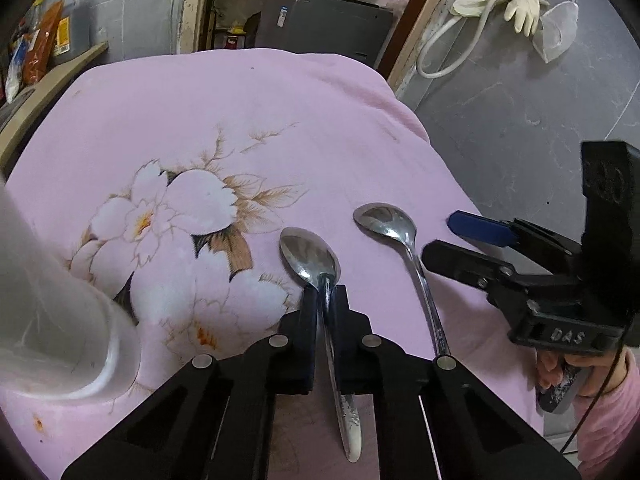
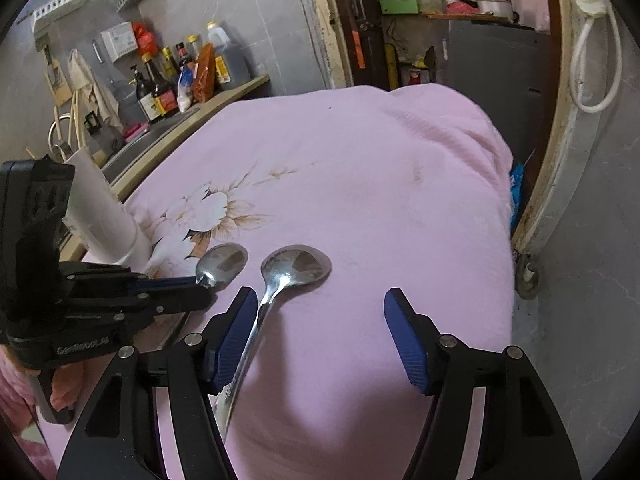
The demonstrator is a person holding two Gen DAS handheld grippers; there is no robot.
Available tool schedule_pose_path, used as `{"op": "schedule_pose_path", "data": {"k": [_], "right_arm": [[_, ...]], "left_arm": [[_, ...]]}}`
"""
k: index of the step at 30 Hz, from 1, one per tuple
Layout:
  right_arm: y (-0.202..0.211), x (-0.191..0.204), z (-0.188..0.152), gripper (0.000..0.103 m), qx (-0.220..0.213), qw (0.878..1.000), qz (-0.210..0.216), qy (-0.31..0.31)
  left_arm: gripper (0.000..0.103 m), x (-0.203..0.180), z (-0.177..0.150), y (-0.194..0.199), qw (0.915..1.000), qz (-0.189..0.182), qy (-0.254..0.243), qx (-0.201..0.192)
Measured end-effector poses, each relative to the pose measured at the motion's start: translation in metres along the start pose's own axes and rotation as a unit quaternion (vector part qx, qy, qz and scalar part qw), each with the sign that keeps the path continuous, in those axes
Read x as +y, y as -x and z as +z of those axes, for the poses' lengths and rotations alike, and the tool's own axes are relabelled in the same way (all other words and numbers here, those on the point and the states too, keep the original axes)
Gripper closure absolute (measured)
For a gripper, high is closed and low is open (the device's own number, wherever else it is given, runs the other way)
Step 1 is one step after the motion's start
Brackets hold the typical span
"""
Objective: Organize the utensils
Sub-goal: 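Grasp a metal spoon handle with the right gripper while the left gripper grasps the other spoon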
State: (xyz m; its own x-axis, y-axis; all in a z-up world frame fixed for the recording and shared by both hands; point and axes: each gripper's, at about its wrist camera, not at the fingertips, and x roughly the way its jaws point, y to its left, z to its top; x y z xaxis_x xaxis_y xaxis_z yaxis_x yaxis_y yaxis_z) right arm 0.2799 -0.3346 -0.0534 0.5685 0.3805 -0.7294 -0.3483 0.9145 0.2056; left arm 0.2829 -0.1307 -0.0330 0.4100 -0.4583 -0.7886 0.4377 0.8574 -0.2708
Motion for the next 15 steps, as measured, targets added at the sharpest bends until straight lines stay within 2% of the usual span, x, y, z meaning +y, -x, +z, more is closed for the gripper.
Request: {"op": "schedule_pose_path", "data": {"k": [8, 14, 15], "right_arm": [[-0.022, 0.011, 0.015, 0.038, 0.035, 0.999, 0.004, 0.029], [-0.037, 0.025, 0.018, 0.044, 0.053, 0.996, -0.049, 0.060], [-0.038, 0.025, 0.018, 0.048, 0.052, 0.996, -0.052, 0.057]], "left_arm": [[0.100, 0.009, -0.023, 0.024, 0.9998, 0.017, 0.010, -0.005], [0.100, 0.010, -0.026, 0.023, 0.9998, 0.008, 0.016, -0.010], [0.100, 0.010, -0.026, 0.023, 0.9998, 0.006, 0.015, -0.011]]}}
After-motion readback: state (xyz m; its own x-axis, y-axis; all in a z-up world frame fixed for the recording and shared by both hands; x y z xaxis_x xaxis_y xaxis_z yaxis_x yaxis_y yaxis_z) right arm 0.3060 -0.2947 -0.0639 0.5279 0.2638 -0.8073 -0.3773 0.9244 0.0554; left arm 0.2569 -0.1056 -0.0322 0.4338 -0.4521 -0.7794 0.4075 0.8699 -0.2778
